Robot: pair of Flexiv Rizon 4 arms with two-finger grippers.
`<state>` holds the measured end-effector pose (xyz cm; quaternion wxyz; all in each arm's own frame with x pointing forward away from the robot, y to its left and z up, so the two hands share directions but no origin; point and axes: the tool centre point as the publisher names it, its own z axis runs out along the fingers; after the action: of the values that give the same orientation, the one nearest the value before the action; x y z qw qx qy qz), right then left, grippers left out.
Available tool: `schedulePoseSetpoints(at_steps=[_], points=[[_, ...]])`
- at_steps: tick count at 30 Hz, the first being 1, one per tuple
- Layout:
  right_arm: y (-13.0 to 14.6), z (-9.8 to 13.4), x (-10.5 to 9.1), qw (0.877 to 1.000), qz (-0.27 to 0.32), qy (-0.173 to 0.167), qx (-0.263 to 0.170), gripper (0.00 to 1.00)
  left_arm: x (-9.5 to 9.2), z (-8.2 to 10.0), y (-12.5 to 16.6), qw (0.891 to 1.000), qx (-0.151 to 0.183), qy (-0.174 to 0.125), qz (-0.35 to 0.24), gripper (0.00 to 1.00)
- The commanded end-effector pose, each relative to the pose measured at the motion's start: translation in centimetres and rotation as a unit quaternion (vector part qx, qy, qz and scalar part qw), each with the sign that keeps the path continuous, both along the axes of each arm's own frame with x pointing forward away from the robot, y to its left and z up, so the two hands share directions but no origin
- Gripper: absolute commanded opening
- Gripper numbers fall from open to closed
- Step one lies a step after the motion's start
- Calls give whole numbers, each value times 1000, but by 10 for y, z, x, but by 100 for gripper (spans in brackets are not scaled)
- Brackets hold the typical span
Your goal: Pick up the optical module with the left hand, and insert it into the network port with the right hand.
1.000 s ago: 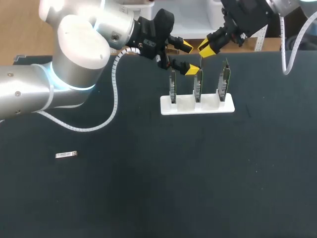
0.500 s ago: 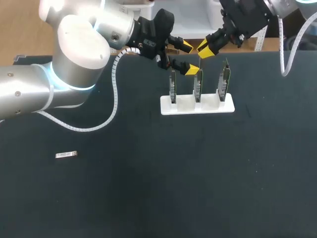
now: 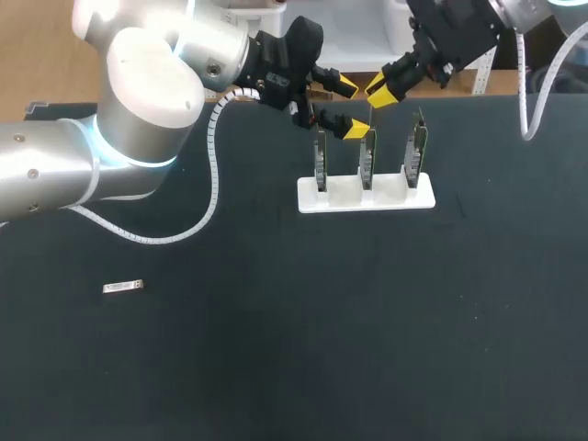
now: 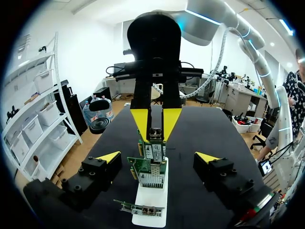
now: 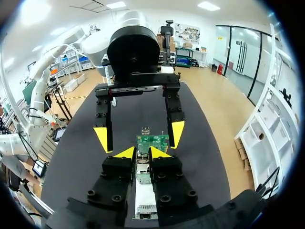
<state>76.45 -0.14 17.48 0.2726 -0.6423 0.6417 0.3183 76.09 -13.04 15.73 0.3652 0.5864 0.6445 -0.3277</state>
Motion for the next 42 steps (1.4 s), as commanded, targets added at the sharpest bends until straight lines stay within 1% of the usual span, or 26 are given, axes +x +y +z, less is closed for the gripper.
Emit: schedulePoseSetpoints(at_steps=[1,18,42], points=[[1,-1,3,1000,2,2,1,0,2,0,-1,1000,2,1,-1,100],[0,1,4,1000,7,-3,-4,0,2,0,-1,1000,2,1,-1,100],[1,-7,1,1000,5,9,-7,0,2,0,-1,1000,2,1,-1,100]])
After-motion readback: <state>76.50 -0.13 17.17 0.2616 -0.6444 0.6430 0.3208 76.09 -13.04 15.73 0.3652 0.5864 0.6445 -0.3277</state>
